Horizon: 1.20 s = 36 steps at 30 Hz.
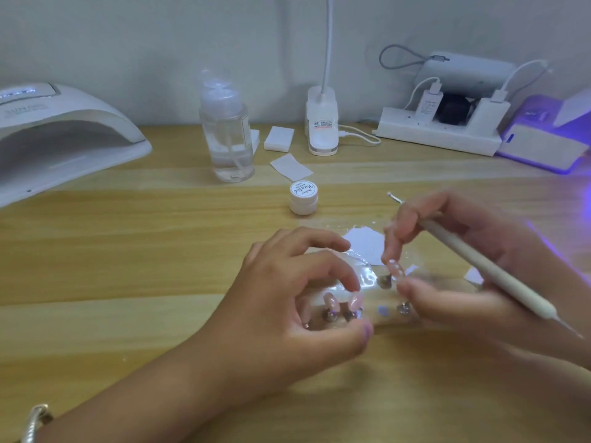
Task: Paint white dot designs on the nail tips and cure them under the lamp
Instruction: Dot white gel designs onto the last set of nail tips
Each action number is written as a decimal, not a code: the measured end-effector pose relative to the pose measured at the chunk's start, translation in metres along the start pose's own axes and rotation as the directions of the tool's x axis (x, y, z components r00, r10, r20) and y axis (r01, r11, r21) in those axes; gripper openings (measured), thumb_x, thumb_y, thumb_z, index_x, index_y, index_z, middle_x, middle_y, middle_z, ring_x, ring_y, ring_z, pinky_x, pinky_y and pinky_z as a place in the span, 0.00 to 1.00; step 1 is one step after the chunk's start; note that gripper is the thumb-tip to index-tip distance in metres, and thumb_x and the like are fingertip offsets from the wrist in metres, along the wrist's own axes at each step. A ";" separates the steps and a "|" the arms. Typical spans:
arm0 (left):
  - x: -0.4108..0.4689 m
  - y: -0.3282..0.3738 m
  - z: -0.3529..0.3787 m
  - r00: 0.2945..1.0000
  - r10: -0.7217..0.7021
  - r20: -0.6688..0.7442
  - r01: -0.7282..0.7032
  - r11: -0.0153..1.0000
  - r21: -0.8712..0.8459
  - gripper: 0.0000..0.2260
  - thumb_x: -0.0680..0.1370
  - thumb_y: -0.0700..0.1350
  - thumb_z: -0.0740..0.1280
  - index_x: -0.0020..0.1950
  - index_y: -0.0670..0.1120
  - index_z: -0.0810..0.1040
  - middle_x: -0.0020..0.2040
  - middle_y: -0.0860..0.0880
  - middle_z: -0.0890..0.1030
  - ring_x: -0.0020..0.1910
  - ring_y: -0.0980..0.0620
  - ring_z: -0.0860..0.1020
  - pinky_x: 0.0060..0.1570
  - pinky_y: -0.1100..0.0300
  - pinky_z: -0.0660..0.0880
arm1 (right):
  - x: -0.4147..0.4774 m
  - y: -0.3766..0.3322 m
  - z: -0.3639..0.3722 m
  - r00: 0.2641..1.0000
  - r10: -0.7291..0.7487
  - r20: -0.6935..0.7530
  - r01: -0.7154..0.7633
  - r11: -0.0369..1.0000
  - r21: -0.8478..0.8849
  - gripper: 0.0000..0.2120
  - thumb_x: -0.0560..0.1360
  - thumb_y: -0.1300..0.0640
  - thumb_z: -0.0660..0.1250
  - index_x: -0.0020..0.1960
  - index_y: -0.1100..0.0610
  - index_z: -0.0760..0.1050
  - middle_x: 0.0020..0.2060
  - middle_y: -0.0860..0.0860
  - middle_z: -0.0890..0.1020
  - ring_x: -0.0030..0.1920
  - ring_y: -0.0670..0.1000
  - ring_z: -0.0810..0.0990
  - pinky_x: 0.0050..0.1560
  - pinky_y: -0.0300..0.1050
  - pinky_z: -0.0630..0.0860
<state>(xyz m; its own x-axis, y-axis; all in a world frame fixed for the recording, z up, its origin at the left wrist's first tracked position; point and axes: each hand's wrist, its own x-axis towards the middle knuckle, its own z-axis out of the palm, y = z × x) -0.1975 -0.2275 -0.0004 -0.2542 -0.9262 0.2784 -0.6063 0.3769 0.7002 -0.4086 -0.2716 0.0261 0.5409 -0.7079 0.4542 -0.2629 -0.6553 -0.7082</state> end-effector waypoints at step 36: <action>-0.001 0.000 0.003 0.913 0.260 -0.314 -0.242 0.966 0.096 0.06 0.68 0.40 0.76 0.39 0.49 0.82 0.38 0.59 0.83 0.43 0.61 0.82 0.55 0.50 0.72 | 0.066 0.034 0.001 0.965 0.263 -0.008 -0.255 0.929 -0.266 0.22 0.80 0.51 0.64 0.30 0.58 0.78 0.23 0.47 0.76 0.24 0.47 0.70 0.28 0.36 0.66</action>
<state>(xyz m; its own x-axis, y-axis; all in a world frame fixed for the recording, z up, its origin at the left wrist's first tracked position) -0.1994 -0.2263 -0.0032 -0.1531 -0.7508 0.6426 -0.5967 0.5885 0.5455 -0.3811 -0.3406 0.0313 0.4461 -0.8573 0.2568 -0.5952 -0.4985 -0.6303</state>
